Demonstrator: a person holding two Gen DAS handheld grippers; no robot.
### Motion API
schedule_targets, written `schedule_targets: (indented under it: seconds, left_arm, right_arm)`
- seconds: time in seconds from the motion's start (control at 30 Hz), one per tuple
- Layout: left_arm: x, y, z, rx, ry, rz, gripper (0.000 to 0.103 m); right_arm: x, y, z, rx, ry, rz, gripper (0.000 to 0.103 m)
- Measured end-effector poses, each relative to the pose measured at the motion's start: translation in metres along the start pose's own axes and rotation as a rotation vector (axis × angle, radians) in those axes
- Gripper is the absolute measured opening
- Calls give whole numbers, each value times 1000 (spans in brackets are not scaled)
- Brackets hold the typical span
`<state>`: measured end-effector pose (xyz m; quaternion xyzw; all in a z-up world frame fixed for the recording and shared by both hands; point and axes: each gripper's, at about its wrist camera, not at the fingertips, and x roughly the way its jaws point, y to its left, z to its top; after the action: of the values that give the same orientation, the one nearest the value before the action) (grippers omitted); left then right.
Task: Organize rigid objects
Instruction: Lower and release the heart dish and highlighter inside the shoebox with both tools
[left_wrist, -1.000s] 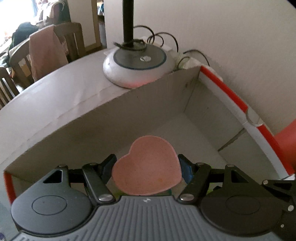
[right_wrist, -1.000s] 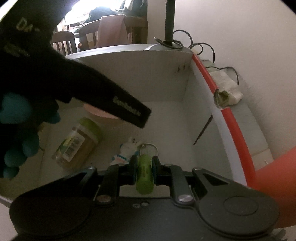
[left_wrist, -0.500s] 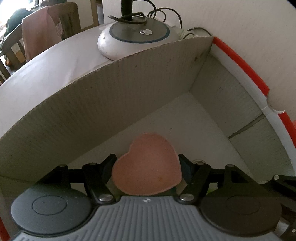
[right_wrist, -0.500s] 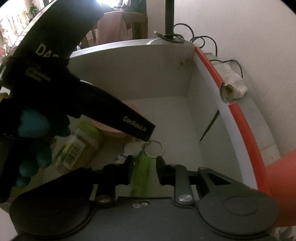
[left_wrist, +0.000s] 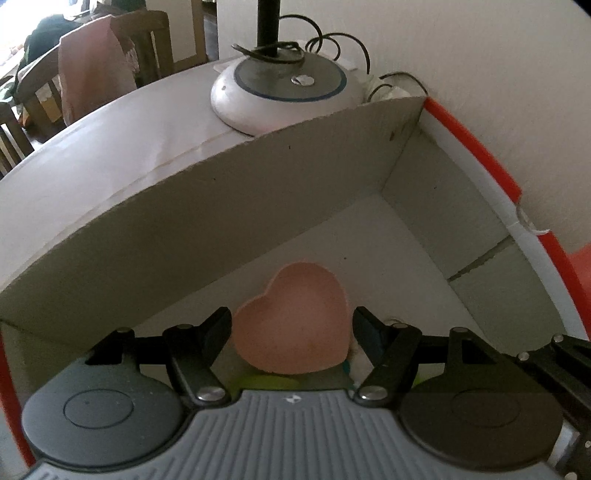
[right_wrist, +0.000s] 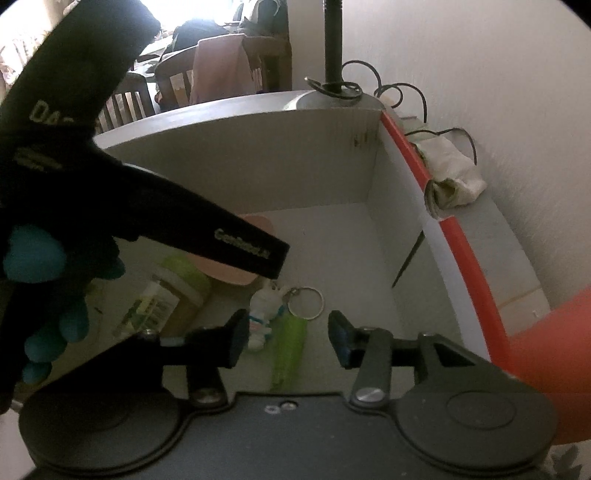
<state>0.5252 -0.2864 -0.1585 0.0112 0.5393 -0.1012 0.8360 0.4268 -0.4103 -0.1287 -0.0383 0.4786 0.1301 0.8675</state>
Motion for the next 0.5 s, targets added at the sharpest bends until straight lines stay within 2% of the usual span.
schedule_targets:
  seconds: [0.5]
  left_arm:
    - [-62, 8, -10, -35, -134, 5, 72]
  right_arm:
    - [-31, 8, 0, -6, -59, 26, 59]
